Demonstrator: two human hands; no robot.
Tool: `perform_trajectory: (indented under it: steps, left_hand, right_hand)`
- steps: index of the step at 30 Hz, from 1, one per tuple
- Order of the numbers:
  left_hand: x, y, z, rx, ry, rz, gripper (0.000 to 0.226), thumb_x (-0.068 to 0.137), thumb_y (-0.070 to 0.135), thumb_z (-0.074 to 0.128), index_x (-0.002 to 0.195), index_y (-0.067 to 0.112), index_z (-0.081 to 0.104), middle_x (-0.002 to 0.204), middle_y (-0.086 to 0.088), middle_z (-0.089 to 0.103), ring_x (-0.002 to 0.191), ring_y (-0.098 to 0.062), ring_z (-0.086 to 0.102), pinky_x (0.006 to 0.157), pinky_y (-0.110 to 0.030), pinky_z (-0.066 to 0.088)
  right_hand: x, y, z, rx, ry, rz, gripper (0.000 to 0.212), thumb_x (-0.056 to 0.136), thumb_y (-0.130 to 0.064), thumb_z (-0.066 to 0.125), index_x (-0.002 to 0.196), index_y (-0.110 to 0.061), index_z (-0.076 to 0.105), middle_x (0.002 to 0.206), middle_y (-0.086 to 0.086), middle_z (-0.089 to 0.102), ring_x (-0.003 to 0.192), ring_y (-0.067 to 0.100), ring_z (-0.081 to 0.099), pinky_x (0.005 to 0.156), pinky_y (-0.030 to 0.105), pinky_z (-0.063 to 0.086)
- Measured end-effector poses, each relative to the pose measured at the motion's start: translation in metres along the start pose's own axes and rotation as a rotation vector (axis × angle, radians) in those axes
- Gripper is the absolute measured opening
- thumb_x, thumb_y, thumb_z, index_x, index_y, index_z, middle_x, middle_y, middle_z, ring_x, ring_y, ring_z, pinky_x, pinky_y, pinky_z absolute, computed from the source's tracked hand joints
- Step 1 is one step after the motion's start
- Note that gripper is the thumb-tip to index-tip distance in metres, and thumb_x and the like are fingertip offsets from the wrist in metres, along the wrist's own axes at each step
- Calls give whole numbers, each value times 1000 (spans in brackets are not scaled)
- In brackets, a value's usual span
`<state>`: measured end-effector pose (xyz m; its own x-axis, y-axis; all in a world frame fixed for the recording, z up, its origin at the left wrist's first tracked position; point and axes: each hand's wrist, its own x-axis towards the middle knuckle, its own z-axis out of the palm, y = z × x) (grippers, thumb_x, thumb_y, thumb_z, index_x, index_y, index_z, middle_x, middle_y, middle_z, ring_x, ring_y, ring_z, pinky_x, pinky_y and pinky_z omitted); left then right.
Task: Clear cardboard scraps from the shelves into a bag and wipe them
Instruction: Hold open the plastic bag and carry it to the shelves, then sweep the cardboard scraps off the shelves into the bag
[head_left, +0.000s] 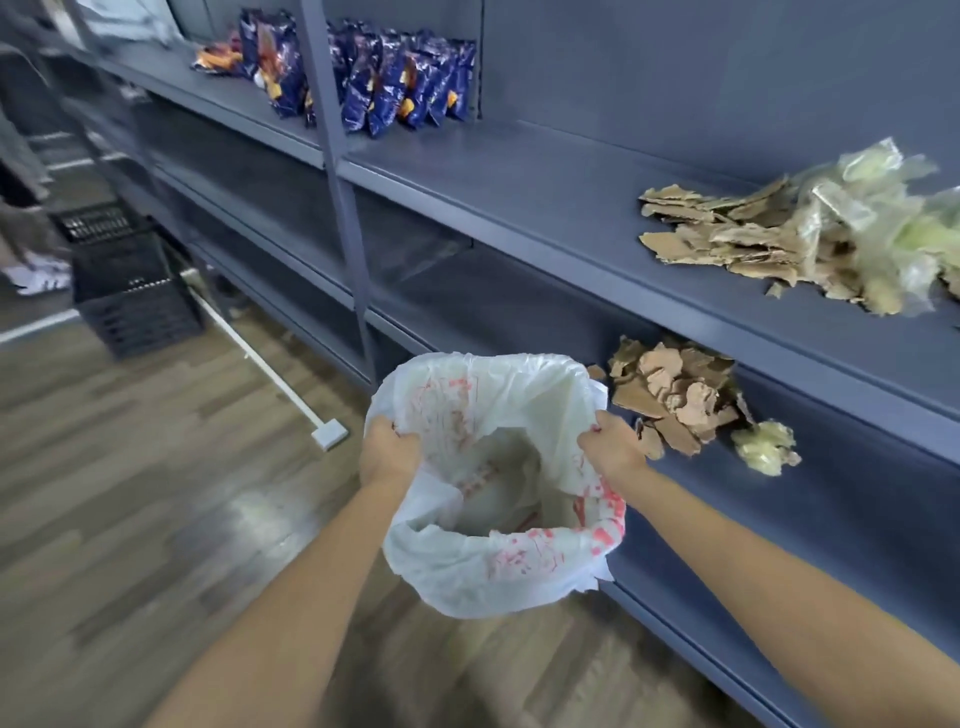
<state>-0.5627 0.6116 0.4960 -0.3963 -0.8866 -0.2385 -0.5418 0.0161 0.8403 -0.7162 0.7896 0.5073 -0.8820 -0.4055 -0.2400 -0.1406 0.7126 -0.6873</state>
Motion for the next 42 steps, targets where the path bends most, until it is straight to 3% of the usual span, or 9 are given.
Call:
perform_trajectory:
  steps: [12,16,19,23,26,28,32,36,42]
  left_hand:
    - [-41,43,-28,-323,-8,-119,21,83,-6,50,68,6,44,62,-6,37,58,-22,39,49,-26,30]
    - [-54,72,-30,-410,3,-176,37,85,-7,48,120,4,49,76,-9,45,78,-26,48,66,-30,41]
    - [-53,85,-30,-384,10,-258,46,81,-8,50,127,-5,44,76,-10,46,89,-27,50,82,-38,46]
    - [-56,96,-23,-396,18,-290,62,72,-6,51,132,0,43,125,-21,55,111,-39,55,96,-47,46]
    - [-66,101,-12,-391,65,-290,61,71,-8,49,131,-2,44,127,-21,53,106,-37,55,82,-40,51]
    - [-74,105,-4,-391,87,-286,58,71,-9,47,129,-4,45,102,-19,56,87,-32,54,61,-31,45]
    - [-88,113,12,-410,106,-296,54,75,-7,46,129,-6,44,74,-13,48,69,-29,51,58,-30,42]
    - [-97,123,30,-405,118,-334,49,81,-4,47,130,-6,43,86,-14,50,87,-29,52,82,-39,47]
    - [-99,123,50,-470,118,-359,50,76,-9,44,126,-8,47,90,-12,49,89,-29,51,72,-34,44]
  right_hand:
    - [-22,-37,-55,-66,42,-123,37,84,-7,51,53,-13,32,54,1,35,49,13,36,45,23,27]
    - [-14,-46,-78,-48,31,-168,41,87,-8,49,51,-13,32,52,2,32,47,13,31,44,22,25]
    - [-10,-52,-97,-84,-36,-234,41,87,-9,50,51,-11,32,52,2,32,49,14,33,46,23,26]
    - [-9,-57,-132,-303,-85,-437,13,84,-9,53,82,0,63,81,11,63,81,28,58,70,32,47]
    - [-3,-66,-172,-350,128,-687,25,84,-9,52,106,-5,62,110,14,62,104,32,57,85,33,44]
    - [6,-72,-203,-468,360,-847,31,84,-13,51,113,-7,59,122,14,55,113,33,50,92,37,38]
    - [38,-73,-273,-716,727,-780,60,78,-39,61,131,-17,42,155,11,14,141,42,9,109,62,4]
    - [75,-54,-322,-784,474,-319,94,69,-75,50,146,-35,13,158,5,-7,141,43,-11,100,75,2]
    - [107,-1,-295,-682,95,-300,87,75,-59,63,145,-35,17,157,4,-10,137,41,25,110,48,29]
